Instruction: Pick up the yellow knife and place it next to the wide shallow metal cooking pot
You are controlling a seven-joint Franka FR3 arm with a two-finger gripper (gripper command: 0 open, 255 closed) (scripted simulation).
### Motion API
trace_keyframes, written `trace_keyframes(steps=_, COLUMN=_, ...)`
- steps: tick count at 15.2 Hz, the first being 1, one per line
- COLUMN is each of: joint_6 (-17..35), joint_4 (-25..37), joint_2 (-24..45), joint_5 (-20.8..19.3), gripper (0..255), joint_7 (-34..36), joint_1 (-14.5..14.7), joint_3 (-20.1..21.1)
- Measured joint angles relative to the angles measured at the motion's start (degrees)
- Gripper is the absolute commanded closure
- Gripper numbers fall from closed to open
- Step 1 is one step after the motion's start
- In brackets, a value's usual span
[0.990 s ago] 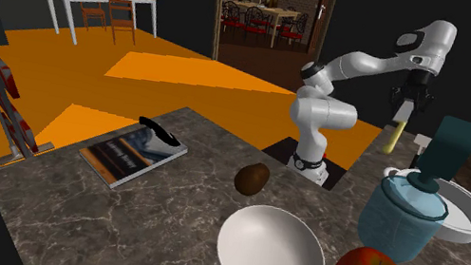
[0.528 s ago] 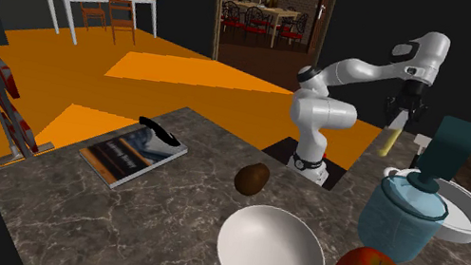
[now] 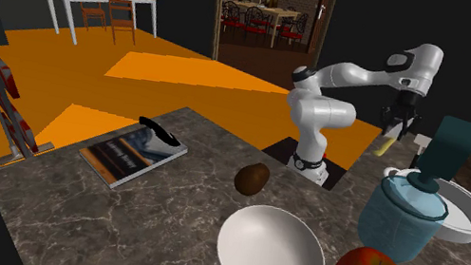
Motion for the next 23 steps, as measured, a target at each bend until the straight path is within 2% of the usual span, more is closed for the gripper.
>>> trace_keyframes(steps=2, joint_6=0.7, joint_4=-1.0, joint_2=0.0, joint_5=0.8, gripper=255, joint_7=0.9, joint_1=1.2, joint_3=1.3)
trace_keyframes(steps=7, joint_6=0.9, joint_4=-1.4, joint_2=-0.1, joint_5=1.1, gripper=255, joint_7=1.2, joint_1=1.6, joint_3=1.8)
trace_keyframes(steps=8, joint_6=0.9, joint_4=-1.4, joint_2=-0.1, joint_5=1.1, gripper=0, joint_7=1.2, joint_1=1.6, joint_3=1.8)
trace_keyframes(steps=14, joint_6=0.9, joint_4=-1.4, joint_2=-0.1, joint_5=1.1, gripper=0, joint_7=1.2, joint_1=1.6, joint_3=1.8)
trace_keyframes(steps=18, joint_6=-1.8, joint_4=4.6, joint_2=2.7, joint_5=-2.2, gripper=0, joint_7=1.7, joint_1=-0.8, joint_3=-2.2)
trace_keyframes(steps=23, joint_6=-2.6, joint_4=6.3, joint_2=3.4, joint_5=-2.9, gripper=0, joint_7=2.0, joint_1=-1.3, joint_3=-3.0)
